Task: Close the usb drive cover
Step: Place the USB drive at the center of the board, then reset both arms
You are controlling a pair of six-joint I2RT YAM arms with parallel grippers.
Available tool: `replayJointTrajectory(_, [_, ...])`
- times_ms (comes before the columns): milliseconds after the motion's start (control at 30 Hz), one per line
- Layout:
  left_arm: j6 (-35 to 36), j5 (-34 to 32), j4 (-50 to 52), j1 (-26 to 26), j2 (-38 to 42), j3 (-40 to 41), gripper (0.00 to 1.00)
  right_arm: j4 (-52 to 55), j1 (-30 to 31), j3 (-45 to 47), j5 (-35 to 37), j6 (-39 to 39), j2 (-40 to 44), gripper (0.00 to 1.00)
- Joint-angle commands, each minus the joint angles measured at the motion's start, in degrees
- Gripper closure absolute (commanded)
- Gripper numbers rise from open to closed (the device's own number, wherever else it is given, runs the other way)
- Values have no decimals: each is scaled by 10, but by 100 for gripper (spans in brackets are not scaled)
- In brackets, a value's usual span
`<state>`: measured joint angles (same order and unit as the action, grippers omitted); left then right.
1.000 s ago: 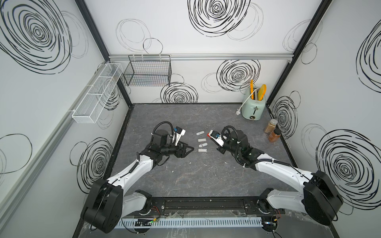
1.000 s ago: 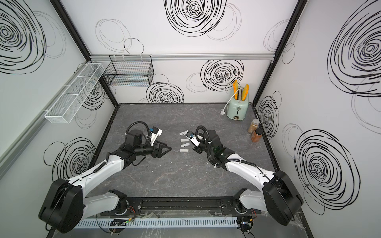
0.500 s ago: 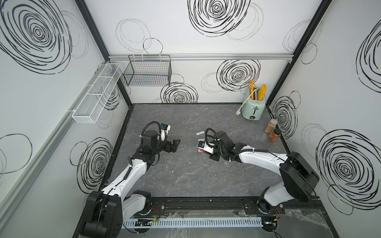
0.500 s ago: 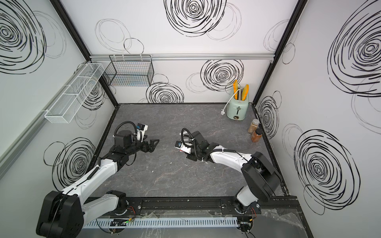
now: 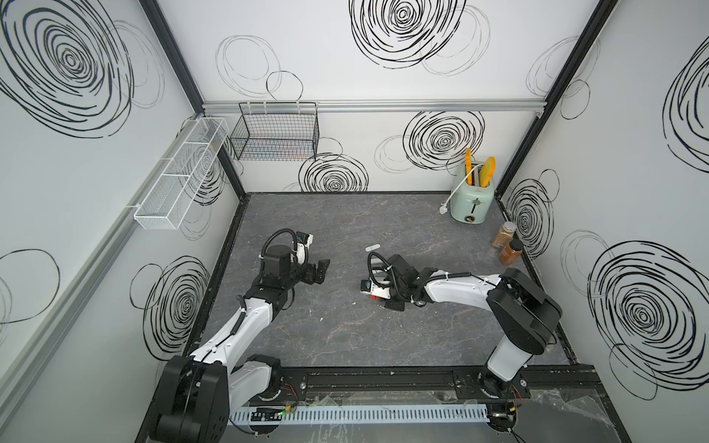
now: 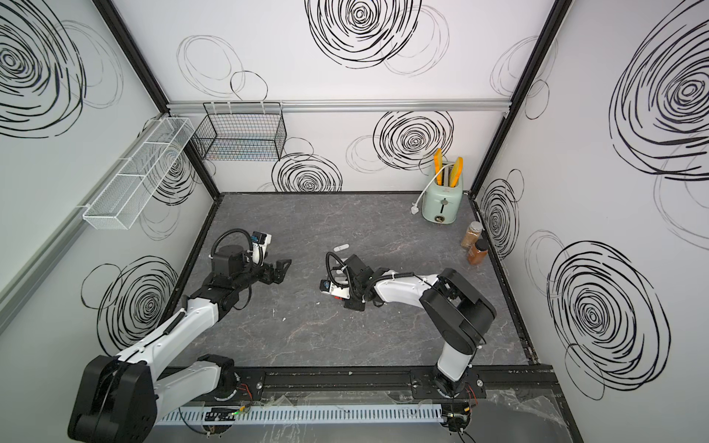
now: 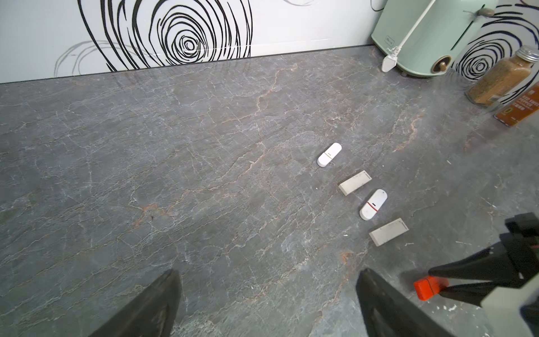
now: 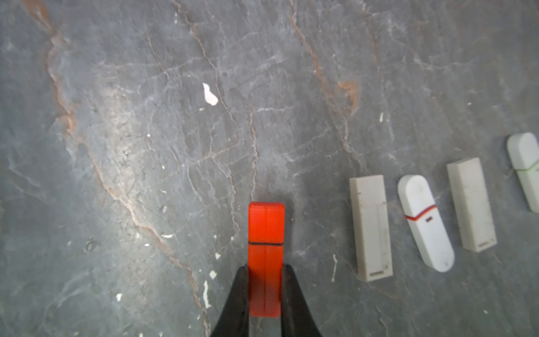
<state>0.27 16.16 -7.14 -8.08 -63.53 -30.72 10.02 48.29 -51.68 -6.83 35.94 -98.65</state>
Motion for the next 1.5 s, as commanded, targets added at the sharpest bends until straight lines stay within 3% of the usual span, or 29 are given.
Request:
replayJointTrajectory(0, [14,0,-32,6,8,9,2,20,8,-9,3,20,-24,95])
replayJointTrajectory(267, [18,-37,-10,6,7,-11,2,46,13,-30,17,16,-29,69])
replayJointTrajectory(567, [21,-106,-14,4,-19,-41,2,-6,-22,20,-6,-15,113,48])
replayJointTrajectory(800, [36,-65,-151,47,-75,5,2,-114,-66,95,-10,-69,228,27])
replayJointTrajectory(967, [55,-80,-272,57,-118,43,2,-188,-110,127,26,-132,266,14])
replayJointTrajectory(1000, [53,-78,-301,59,-125,52,2,-200,-125,133,26,-149,271,0])
replayJointTrajectory(1300, [14,-84,-492,69,-176,105,2,-353,-281,235,77,-289,332,1])
replayJointTrajectory(1467, [-3,-120,-523,71,-189,117,2,-455,-378,302,84,-353,333,1])
